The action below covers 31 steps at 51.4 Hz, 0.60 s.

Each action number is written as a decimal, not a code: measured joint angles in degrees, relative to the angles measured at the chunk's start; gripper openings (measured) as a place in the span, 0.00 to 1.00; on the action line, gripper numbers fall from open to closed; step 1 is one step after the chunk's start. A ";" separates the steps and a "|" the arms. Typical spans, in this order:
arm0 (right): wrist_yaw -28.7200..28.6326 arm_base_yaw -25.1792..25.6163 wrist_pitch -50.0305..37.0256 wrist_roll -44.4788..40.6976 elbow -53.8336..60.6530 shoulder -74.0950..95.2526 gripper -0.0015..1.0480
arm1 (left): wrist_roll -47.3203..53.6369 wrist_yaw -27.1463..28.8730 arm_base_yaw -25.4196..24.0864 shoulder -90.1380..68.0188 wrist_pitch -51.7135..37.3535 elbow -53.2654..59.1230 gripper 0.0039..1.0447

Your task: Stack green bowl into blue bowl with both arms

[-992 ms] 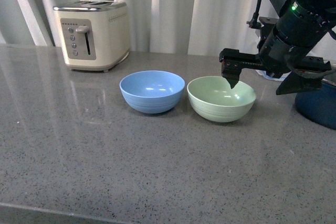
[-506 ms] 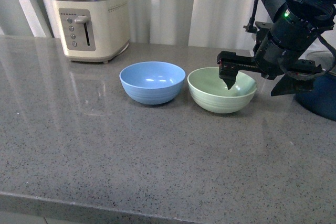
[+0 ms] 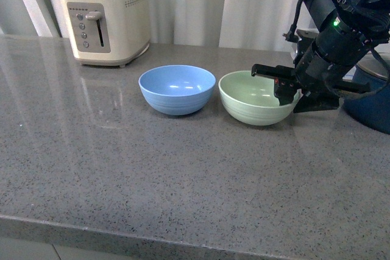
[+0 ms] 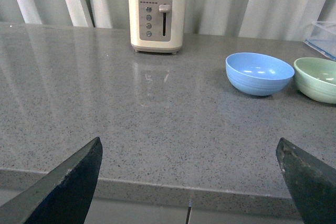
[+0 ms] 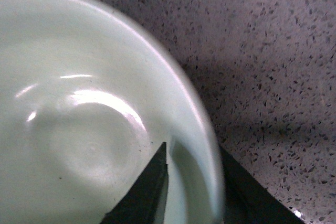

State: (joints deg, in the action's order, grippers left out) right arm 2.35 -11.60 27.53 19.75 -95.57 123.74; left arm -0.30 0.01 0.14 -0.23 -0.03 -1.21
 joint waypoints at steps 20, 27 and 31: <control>-0.70 1.68 -1.73 -0.39 2.75 -2.84 0.02 | 0.02 0.00 0.00 0.00 0.00 0.00 0.94; -0.55 2.34 -0.83 -1.64 1.53 -3.02 0.02 | 0.02 0.02 0.00 0.00 0.00 0.00 0.94; -0.81 2.51 0.22 -2.47 -0.48 -3.02 0.02 | 0.02 0.02 0.00 0.00 0.00 0.00 0.94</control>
State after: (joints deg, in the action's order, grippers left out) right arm 1.54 -9.08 27.75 17.28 -96.05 120.73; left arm -0.27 0.03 0.14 -0.23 -0.03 -1.21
